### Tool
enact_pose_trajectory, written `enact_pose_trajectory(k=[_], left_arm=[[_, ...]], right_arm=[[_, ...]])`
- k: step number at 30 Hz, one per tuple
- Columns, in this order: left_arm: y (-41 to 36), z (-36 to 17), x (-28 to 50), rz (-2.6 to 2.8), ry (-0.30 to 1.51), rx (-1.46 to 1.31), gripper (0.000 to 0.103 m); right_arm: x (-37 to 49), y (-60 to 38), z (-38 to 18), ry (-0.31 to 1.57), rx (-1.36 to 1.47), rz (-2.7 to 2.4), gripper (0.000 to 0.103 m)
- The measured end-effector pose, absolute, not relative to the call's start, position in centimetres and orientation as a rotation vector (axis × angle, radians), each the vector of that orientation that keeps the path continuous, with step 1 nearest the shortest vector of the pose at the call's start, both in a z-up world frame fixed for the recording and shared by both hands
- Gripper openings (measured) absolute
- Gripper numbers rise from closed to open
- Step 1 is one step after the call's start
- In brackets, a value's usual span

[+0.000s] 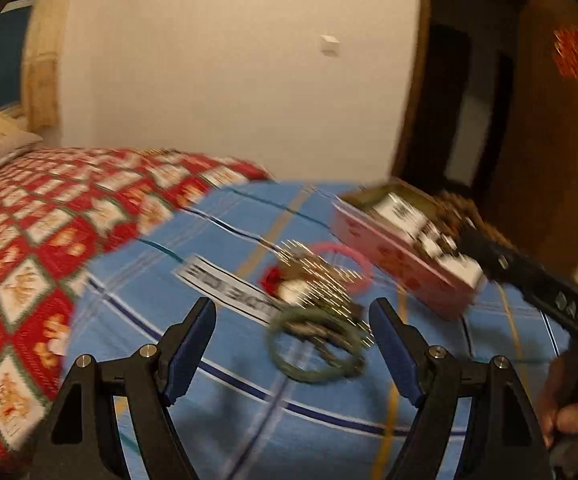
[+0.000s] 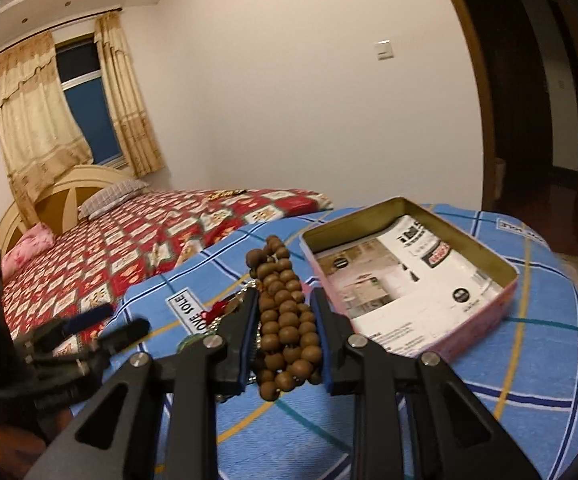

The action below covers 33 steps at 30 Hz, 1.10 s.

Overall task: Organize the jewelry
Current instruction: 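Grasp the brown wooden bead bracelet with the right gripper and lift it, then lower the brown bead bracelet beside the pink tin and open the right gripper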

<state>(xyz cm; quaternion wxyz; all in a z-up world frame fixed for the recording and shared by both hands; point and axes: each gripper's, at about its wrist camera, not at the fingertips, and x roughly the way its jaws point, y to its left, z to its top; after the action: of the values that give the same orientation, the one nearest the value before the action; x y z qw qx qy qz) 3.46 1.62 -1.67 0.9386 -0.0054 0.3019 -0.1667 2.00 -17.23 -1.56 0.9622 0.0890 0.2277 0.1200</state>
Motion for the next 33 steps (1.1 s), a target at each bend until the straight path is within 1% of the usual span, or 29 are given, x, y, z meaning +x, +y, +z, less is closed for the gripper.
enact_pose_trajectory(k=[3,8,9,10,11,12,14,21,24,28,30,33], left_arm=[[-0.7,-2.3,3.5,-0.368,0.662,0.075,0.079],[-1.9,-4.3,6.1,-0.335,0.834,0.093,0.078],[-1.7,-4.6,6.5,-0.322,0.859,0.082,0.065],[-1.3,-4.9,6.8,-0.307,0.880,0.066,0.059],[-0.9,-4.9,6.8,-0.304,0.885,0.049,0.046],[-0.6,-5.0,6.7,-0.306,0.887,0.035,0.029],[0.2,-4.9,6.2,-0.307,0.881,0.002,0.018],[1.1,-2.1,2.9,-0.384,0.663,-0.041,0.016],[1.6,-1.7,3.1,-0.398,0.610,-0.048,0.013],[2.0,0.0,2.4,-0.429,0.507,-0.075,0.013],[1.9,0.4,2.3,-0.408,0.494,-0.049,0.013],[2.1,0.0,2.7,-0.415,0.537,-0.036,0.014]], right_arm=[[2.2,-17.5,-1.6,0.462,0.183,0.227,0.029],[2.1,-17.9,-1.6,0.459,0.201,0.226,0.029],[2.1,-17.9,-1.6,0.458,0.200,0.223,0.029],[2.0,-17.9,-1.6,0.454,0.197,0.218,0.029],[2.0,-17.9,-1.6,0.450,0.195,0.213,0.029],[1.9,-18.0,-1.6,0.448,0.195,0.210,0.029],[1.8,-18.0,-1.5,0.444,0.197,0.204,0.029],[1.6,-17.9,-1.4,0.430,0.191,0.184,0.029],[1.6,-18.1,-1.4,0.424,0.196,0.179,0.029],[1.2,-18.6,-1.1,0.401,0.212,0.161,0.029],[1.0,-18.7,-0.9,0.387,0.217,0.150,0.029],[1.2,-18.9,-1.0,0.399,0.230,0.138,0.029]])
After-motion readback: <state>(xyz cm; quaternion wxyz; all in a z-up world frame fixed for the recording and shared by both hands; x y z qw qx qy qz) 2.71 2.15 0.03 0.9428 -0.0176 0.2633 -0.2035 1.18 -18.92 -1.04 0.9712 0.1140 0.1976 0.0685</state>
